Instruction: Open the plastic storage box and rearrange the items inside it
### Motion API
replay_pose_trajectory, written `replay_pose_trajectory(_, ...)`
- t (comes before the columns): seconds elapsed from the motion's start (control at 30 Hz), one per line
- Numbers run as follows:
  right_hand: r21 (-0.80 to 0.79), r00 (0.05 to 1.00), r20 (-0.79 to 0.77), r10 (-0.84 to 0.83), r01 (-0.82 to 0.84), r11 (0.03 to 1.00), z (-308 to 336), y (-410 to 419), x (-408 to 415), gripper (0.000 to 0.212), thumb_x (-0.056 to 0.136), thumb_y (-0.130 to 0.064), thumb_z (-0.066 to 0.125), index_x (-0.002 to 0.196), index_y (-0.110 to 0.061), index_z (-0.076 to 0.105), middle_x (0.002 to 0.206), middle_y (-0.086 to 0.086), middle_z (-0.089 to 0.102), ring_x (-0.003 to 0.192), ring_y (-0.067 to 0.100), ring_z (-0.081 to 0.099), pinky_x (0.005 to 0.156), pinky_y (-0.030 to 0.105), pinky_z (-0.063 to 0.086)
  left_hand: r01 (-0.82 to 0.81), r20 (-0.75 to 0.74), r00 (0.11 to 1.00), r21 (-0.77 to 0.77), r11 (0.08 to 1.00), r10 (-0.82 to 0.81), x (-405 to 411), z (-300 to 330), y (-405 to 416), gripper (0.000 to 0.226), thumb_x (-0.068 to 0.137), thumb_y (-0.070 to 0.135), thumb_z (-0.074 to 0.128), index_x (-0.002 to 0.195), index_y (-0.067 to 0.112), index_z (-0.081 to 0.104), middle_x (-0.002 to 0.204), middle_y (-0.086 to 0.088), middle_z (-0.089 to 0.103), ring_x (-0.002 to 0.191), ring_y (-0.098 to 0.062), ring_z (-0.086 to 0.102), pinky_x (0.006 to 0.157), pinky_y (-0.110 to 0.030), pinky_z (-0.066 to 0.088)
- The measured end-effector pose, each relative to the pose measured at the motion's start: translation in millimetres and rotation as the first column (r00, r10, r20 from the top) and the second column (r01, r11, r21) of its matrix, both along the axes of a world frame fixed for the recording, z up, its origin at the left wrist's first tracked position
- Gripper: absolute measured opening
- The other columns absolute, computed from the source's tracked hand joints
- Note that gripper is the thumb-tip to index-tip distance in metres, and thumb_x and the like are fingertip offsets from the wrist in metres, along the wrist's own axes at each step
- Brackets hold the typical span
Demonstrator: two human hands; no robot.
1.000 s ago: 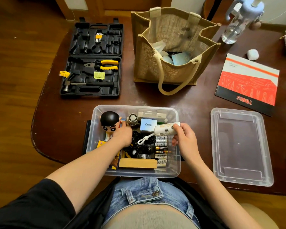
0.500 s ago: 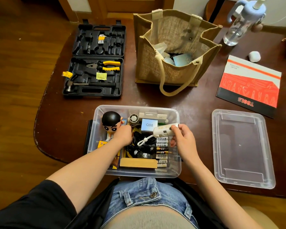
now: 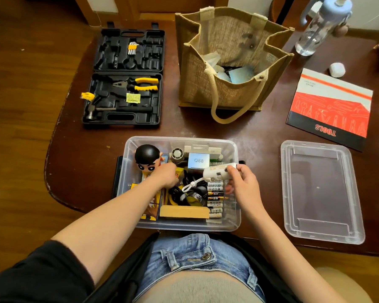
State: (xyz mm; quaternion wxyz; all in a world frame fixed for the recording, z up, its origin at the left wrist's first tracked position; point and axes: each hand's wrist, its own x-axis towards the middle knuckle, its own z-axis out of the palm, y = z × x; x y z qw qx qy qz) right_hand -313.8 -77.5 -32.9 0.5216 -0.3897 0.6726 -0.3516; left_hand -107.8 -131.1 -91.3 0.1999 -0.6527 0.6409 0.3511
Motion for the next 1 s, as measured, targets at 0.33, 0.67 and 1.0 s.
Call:
replay_pose_trajectory(0.33, -0.018, 0.996, 0.061, -0.059, 0.061, 0.998, 2, -7, -10, 0.015, 0.096, -0.019, 0.050, 0.084, -0.012, 0.056, 0.072, 0.002, 0.060, 0.044, 0.002, 0.052, 0.043, 0.016, 0.045, -0.234, -0.310, 0.949, -0.584, 0.777, 0.052, 17, 65, 30, 0.008, 0.091, 0.022, 0.061, 0.091, 0.014, 0.063, 0.072, 0.006, 0.057, 0.070, -0.018, 0.058, 0.058, -0.027, 0.041)
replay_pose_trajectory(0.67, -0.084, 0.987, 0.135, -0.087, 0.099, 0.992, 17, -21, -13, 0.021, 0.097, -0.018, 0.045, 0.079, -0.014, 0.054, 0.065, -0.006, 0.060, 0.045, 0.004, 0.051, 0.042, 0.016, 0.043, -0.407, -0.491, 0.837, -0.265, 0.874, 0.240, -22, 38, 71, 0.016, 0.091, 0.034, 0.059, 0.098, 0.021, 0.067, 0.083, 0.003, 0.067, 0.070, -0.015, 0.058, 0.064, -0.027, 0.045)
replay_pose_trajectory(1.0, 0.019, 0.972, 0.159, 0.172, -0.177, 0.984, 6, -14, -2, 0.012, 0.096, -0.015, 0.050, 0.100, -0.009, 0.059, 0.072, 0.007, 0.062, 0.048, 0.006, 0.056, 0.045, 0.018, 0.048, -0.164, -0.365, 0.922, -0.060, 0.985, 0.131, 1, 58, 62, 0.038, 0.097, 0.039, 0.046, 0.084, 0.016, 0.073, 0.068, -0.002, 0.067, 0.053, -0.008, 0.052, 0.052, -0.021, 0.039)
